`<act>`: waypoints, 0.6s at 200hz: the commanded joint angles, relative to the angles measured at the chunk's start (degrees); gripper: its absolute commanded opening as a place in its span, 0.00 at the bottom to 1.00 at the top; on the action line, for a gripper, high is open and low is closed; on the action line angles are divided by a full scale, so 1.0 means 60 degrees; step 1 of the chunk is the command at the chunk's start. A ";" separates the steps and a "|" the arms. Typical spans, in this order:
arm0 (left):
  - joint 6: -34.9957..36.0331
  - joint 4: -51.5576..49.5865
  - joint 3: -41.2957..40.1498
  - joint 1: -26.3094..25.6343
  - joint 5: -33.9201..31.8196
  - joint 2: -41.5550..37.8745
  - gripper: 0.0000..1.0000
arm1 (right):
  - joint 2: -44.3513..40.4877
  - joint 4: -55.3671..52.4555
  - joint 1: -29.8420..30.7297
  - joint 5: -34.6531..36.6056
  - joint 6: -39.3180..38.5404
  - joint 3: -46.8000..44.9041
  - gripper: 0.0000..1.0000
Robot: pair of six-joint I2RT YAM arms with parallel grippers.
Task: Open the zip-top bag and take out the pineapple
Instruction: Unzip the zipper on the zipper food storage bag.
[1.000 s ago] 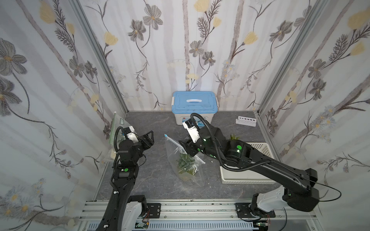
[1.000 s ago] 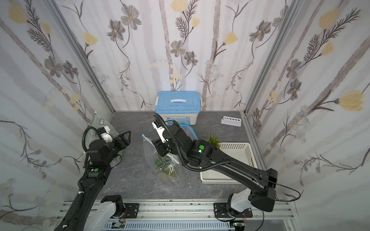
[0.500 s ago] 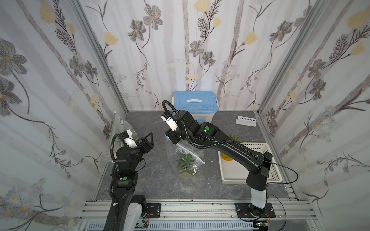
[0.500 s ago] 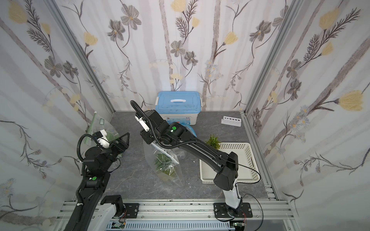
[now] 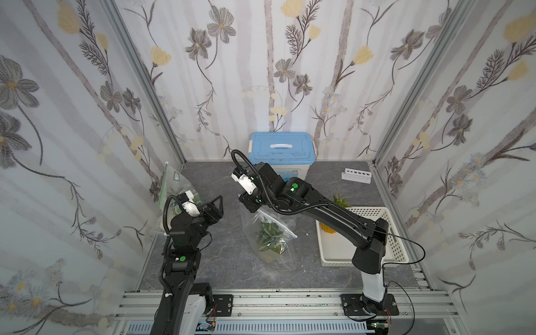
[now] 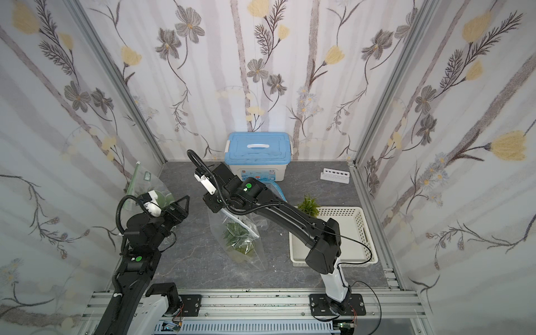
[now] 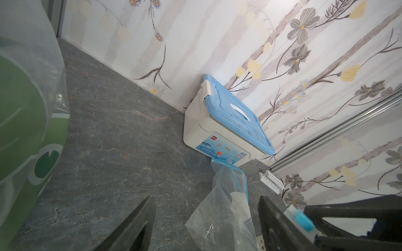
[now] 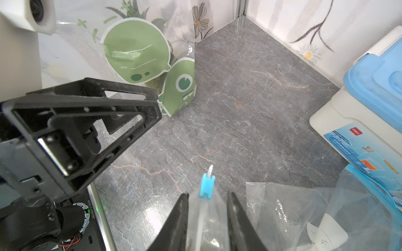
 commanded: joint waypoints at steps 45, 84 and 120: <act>0.0095 0.0062 -0.0024 0.0001 -0.0103 -0.0075 0.77 | 0.0343 0.0294 -0.0103 -0.0263 0.0009 0.0394 0.18; 0.0066 0.0183 -0.0056 0.0004 -0.0080 0.0023 0.77 | 0.0187 0.0165 -0.0119 -0.0219 0.0106 0.0383 0.08; 0.0042 0.0847 -0.0058 0.0003 0.0660 0.0278 0.74 | -0.0194 0.0037 -0.0105 -0.0358 0.0069 0.0091 0.01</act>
